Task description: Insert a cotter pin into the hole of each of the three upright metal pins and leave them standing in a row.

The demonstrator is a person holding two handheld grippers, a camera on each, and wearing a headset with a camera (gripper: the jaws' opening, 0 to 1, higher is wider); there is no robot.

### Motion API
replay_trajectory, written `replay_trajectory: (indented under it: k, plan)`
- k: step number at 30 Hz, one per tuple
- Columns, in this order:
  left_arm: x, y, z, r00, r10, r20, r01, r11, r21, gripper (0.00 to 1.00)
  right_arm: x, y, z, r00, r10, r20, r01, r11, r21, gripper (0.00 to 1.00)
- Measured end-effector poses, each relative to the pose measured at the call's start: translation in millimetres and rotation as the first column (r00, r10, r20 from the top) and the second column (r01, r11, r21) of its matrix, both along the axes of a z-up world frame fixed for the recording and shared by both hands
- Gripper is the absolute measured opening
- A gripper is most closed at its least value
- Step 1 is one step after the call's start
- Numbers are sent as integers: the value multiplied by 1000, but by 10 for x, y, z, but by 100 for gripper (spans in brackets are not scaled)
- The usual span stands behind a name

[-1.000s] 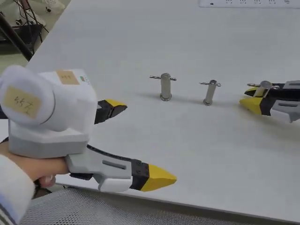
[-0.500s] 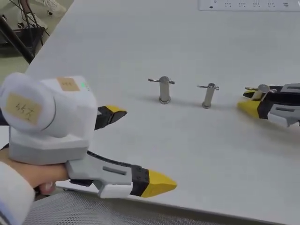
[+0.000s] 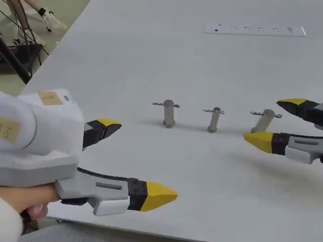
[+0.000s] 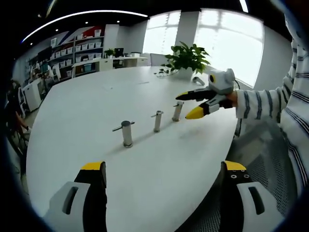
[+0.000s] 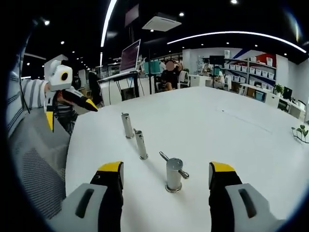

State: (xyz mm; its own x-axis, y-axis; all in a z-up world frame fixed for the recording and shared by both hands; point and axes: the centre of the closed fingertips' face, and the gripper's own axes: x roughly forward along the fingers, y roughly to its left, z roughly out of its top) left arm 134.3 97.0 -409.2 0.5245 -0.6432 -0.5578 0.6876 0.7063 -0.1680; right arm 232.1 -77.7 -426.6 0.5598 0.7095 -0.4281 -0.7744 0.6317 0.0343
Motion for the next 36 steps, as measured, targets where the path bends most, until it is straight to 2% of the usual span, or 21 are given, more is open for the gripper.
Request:
replay_trajectory:
  k: [1,2,3,6,8,9,12,15,20,22,26,28,29,31,36]
  plan:
    - [15,-2,18,1000,5,11,-5,1000,-6,98,-31,-11,18,1000,-13,-7,13,1000,3,75]
    - [41,-9,55,999,3,40,-3,1000,-11,98,-64,-37,18,999,-32,-21,32,999,0,77]
    - [88,-7,121,996,7,89,-6,1000,-12,98,-110,-79,7,997,-67,-44,67,998,-5,80]
    - [126,15,209,994,40,102,-36,999,-40,99,-223,-98,3,995,-78,-69,78,997,-3,87]
    - [140,30,227,994,43,100,-39,998,-42,99,-290,-141,10,992,-102,-80,101,995,-17,89]
    - [135,47,204,996,41,79,-39,999,-29,99,-319,-177,22,988,-124,-87,123,992,-22,90]
    - [146,89,179,996,45,78,-45,999,-4,99,-367,-224,18,981,-153,-118,152,988,-21,92]
    - [131,111,171,997,53,59,-52,999,-11,97,-404,-264,38,977,-175,-123,172,985,-32,92]
    - [99,117,167,996,62,59,-61,998,-14,95,-430,-276,142,970,-211,-124,214,977,14,93]
    - [60,123,150,997,60,46,-60,998,-8,95,-435,-287,151,968,-219,-122,223,975,18,93]
    - [42,189,179,995,77,67,-78,997,-1,96,-445,-309,142,960,-242,-142,247,969,23,92]
    - [94,271,215,986,137,91,-137,991,-9,99,-449,-312,188,959,-249,-139,255,967,28,92]
    - [113,323,208,983,154,105,-155,988,7,99,-445,-309,207,958,-252,-136,258,966,31,92]
    - [74,359,159,986,140,91,-143,989,25,99,-438,-310,256,956,-265,-125,271,962,36,92]
    - [16,393,133,988,136,76,-136,991,4,99,-447,-326,339,951,-292,-104,297,954,42,93]
